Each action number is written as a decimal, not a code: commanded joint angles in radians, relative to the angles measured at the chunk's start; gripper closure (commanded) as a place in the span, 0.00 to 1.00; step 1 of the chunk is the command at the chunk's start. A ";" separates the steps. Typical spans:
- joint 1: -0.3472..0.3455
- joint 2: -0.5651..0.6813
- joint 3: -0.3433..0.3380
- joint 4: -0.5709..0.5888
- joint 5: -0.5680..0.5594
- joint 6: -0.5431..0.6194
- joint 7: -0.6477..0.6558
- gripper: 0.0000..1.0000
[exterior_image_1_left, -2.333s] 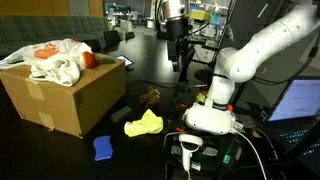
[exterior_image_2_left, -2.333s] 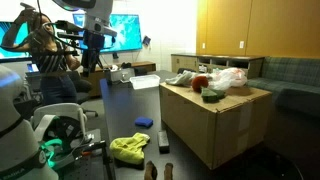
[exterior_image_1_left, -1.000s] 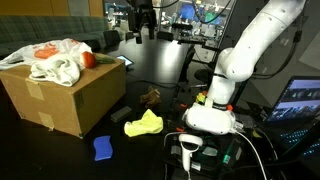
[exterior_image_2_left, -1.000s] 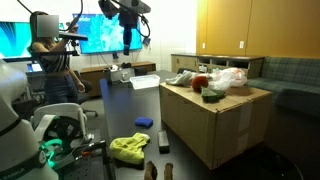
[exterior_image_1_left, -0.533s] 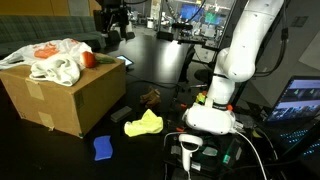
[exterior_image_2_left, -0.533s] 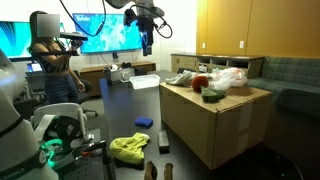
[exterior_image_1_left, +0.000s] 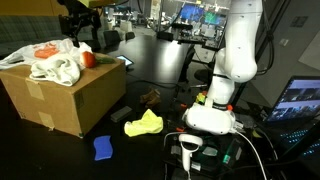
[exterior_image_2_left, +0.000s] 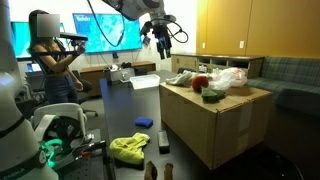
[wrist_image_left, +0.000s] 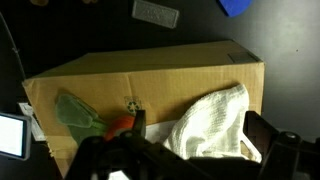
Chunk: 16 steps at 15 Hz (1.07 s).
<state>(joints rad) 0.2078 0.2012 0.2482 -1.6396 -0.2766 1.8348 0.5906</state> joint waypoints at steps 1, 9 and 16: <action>0.038 0.095 -0.059 0.109 -0.033 0.013 0.003 0.00; 0.038 0.169 -0.154 0.103 -0.033 0.101 -0.014 0.00; 0.035 0.200 -0.212 0.098 -0.059 0.135 -0.015 0.00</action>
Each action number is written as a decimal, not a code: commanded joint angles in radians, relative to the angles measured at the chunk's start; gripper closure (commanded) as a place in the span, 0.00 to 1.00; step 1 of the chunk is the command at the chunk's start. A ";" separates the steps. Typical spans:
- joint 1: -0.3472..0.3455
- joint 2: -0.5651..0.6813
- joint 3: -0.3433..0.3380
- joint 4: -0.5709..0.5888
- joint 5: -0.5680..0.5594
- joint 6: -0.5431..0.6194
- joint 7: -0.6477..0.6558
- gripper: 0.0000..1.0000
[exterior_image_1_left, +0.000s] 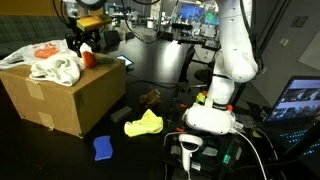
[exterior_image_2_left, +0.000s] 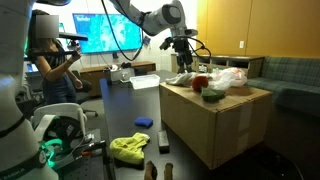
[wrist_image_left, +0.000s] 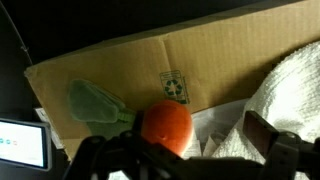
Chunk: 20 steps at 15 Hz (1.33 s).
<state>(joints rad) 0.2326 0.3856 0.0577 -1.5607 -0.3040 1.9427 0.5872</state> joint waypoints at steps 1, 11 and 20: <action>0.009 0.021 -0.024 0.020 -0.033 0.041 -0.019 0.00; -0.029 0.081 -0.069 0.006 0.001 0.193 -0.053 0.00; -0.048 0.110 -0.087 0.008 0.018 0.234 -0.105 0.42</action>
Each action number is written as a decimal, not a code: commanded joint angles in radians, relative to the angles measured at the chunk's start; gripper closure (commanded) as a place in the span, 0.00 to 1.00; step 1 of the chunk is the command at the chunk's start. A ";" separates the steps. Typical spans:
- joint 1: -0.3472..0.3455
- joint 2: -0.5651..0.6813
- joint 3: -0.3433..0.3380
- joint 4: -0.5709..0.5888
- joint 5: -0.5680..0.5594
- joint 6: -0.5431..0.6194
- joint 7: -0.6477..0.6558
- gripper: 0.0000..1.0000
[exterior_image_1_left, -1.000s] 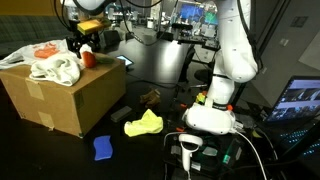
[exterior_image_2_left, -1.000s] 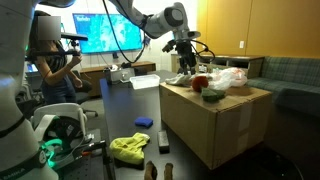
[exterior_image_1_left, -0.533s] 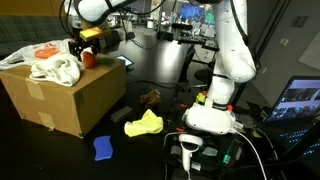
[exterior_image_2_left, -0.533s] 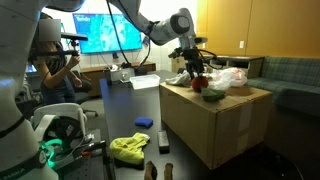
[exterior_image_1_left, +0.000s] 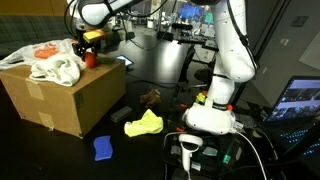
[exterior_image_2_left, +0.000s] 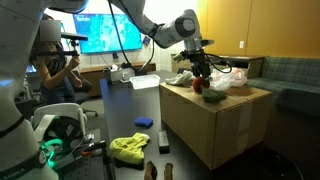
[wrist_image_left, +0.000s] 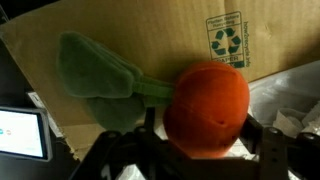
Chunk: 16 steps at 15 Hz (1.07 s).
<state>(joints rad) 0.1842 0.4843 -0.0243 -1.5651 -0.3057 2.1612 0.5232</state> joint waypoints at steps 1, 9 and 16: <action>-0.001 0.015 -0.003 0.015 0.025 0.012 -0.051 0.51; 0.005 -0.044 -0.015 -0.065 0.032 0.005 -0.032 0.91; -0.019 -0.213 -0.051 -0.304 0.037 0.064 0.137 0.88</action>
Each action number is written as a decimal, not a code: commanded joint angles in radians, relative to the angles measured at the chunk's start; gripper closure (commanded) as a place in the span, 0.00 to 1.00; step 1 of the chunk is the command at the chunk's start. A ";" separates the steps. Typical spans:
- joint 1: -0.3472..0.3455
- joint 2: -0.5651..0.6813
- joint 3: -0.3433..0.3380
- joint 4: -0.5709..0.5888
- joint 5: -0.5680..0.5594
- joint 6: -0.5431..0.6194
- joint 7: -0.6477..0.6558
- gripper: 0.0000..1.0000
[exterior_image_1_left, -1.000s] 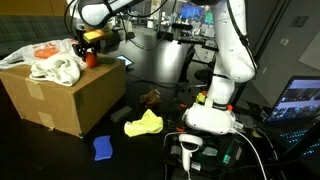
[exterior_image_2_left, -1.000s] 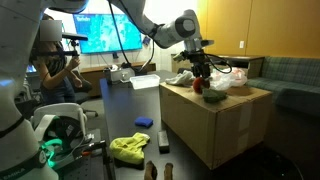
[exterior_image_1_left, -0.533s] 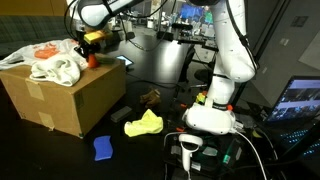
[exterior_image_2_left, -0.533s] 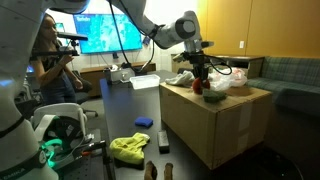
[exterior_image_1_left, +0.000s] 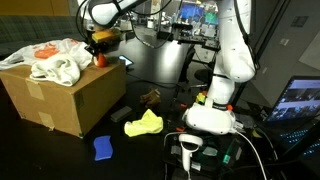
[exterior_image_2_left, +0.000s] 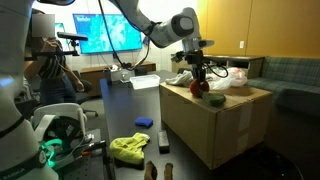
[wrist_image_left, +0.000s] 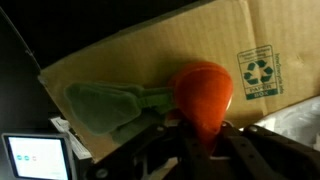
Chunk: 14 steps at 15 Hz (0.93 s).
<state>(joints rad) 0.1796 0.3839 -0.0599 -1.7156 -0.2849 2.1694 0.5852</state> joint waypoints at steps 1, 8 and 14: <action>-0.026 -0.149 -0.022 -0.207 0.024 0.072 0.116 0.88; -0.139 -0.289 -0.042 -0.431 0.138 0.153 0.284 0.88; -0.256 -0.304 -0.078 -0.527 0.365 0.195 0.271 0.88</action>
<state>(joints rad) -0.0394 0.1074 -0.1250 -2.1851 -0.0168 2.3211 0.8491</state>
